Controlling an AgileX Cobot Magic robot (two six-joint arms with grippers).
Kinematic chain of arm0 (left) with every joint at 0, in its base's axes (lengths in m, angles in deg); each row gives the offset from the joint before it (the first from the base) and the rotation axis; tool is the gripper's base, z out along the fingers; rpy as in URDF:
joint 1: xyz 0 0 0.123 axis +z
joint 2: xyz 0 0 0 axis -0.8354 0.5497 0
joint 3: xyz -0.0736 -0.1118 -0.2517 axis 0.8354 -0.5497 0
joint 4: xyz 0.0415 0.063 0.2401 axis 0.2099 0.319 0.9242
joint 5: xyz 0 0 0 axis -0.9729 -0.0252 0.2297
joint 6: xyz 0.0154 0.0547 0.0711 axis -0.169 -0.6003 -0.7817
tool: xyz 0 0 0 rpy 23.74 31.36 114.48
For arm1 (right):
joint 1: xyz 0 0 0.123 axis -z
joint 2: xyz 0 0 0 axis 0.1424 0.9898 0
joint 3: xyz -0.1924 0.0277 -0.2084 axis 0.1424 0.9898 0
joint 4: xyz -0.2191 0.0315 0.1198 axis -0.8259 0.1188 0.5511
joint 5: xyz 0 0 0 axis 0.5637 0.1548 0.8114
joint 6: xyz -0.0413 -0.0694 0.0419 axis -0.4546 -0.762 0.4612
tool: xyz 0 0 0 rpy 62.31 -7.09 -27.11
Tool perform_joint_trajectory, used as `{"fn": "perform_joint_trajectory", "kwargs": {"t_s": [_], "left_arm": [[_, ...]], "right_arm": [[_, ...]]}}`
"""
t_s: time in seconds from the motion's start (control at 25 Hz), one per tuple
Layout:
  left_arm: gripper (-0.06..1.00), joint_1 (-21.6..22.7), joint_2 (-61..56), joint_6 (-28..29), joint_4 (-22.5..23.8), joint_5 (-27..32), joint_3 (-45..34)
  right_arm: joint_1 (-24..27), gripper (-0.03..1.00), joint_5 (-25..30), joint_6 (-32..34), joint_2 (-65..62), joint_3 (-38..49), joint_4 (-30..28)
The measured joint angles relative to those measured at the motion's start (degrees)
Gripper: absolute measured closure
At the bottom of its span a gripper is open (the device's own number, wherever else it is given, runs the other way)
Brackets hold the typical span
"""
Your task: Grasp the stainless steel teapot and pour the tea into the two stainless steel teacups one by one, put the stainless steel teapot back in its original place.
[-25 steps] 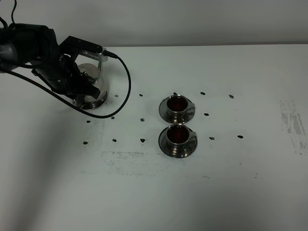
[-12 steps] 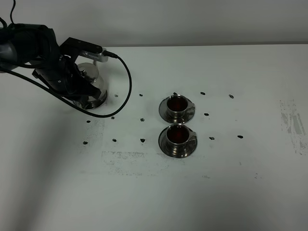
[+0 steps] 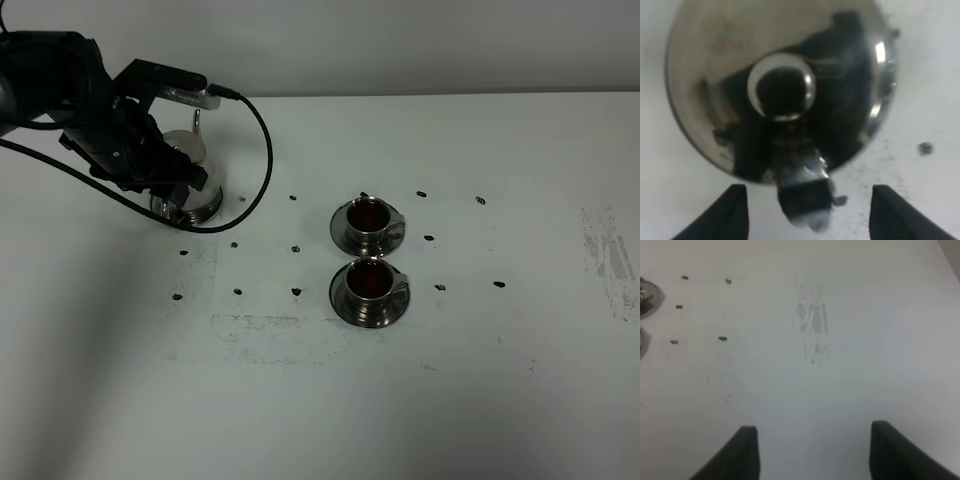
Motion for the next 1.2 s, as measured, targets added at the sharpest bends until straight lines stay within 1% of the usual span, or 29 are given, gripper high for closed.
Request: {"fn": "perform_joint_trajectory", "kwargs": {"t_s": [0.16, 0.4, 0.64, 0.76, 0.84, 1.0, 1.12, 1.2], "left_arm": [[0.43, 0.0, -5.09, 0.0, 0.0, 2.42, 0.0], [0.43, 0.0, -14.92, 0.0, 0.05, 9.54, 0.0], [0.43, 0.0, -21.66, 0.0, 0.05, 11.34, 0.0], [0.43, 0.0, -22.61, 0.31, -0.36, 14.31, 0.0], [0.43, 0.0, -23.53, 2.19, -1.27, 17.36, 0.0], [0.43, 0.0, -27.99, 7.73, -1.46, 24.5, 0.0], [0.43, 0.0, -32.7, 10.59, -0.74, 25.36, -0.08], [0.43, 0.0, -36.6, 11.88, 0.83, 25.36, -0.99]], "right_arm": [[0.0, 0.49, 0.0, 0.0, 0.0, 0.0, 0.0], [0.0, 0.49, 0.0, 0.0, 0.0, 0.0, 0.0], [0.0, 0.49, 0.0, 0.0, 0.0, 0.0, 0.0], [0.0, 0.49, 0.0, 0.0, 0.0, 0.0, 0.0], [0.0, 0.49, 0.0, 0.0, 0.0, 0.0, 0.0], [0.0, 0.49, 0.0, 0.0, 0.0, 0.0, 0.0], [0.0, 0.49, 0.0, 0.0, 0.0, 0.0, 0.0], [0.0, 0.49, 0.0, 0.0, 0.0, 0.0, 0.0]]}}
